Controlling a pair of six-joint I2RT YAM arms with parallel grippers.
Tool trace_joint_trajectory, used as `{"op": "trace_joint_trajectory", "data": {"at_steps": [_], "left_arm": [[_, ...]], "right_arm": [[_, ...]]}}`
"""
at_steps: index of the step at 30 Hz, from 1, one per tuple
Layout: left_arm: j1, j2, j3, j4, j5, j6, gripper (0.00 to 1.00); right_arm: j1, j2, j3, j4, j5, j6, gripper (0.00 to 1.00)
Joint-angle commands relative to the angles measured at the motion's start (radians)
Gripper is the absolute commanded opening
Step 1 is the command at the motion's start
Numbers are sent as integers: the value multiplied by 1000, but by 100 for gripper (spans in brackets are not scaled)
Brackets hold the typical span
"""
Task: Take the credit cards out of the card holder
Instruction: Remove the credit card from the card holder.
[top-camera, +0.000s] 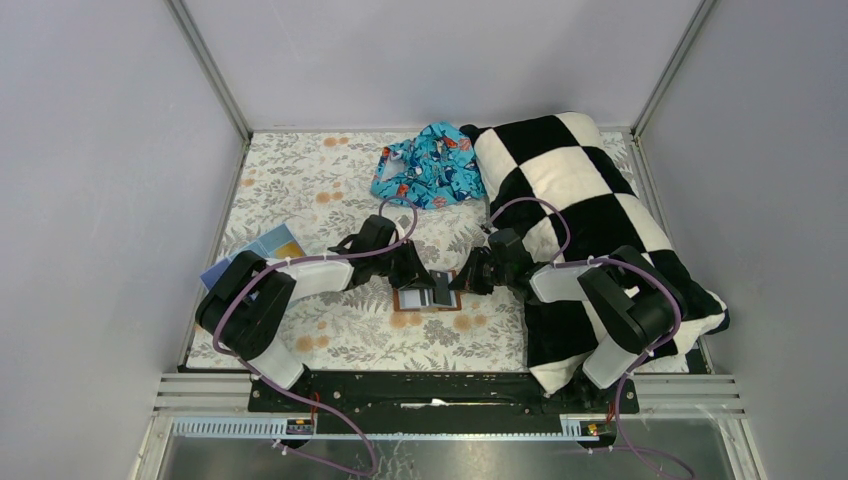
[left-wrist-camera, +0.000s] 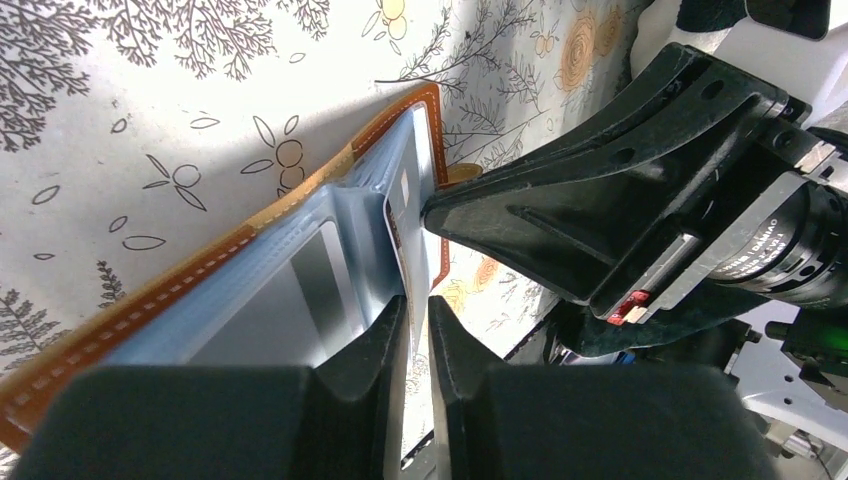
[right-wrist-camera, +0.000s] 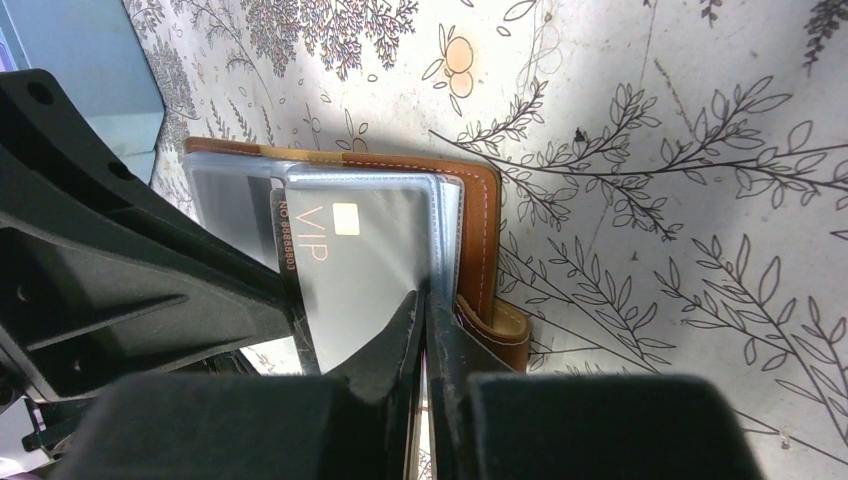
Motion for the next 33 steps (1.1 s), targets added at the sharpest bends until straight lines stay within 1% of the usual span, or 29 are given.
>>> {"op": "trace_joint_trajectory", "data": {"at_steps": [1, 3, 11, 17, 22, 26, 33], "left_arm": [[-3, -17, 20, 70, 37, 7, 9], [0, -14, 21, 65, 40, 16, 0], [6, -9, 15, 58, 48, 45, 0], [31, -13, 21, -8, 46, 110, 0], [43, -24, 14, -10, 80, 135, 0], [43, -24, 14, -8, 92, 140, 0], [47, -16, 16, -11, 102, 144, 0]], "right_arm": [[7, 41, 3, -95, 54, -26, 6], [9, 42, 5, -97, 54, -27, 6], [8, 34, 5, -109, 60, -26, 6], [7, -41, 28, -152, 75, -43, 6], [8, -88, 73, -182, 83, -53, 6], [8, -78, 107, -174, 42, -41, 6], [7, -49, 110, -151, 35, -35, 7]]}}
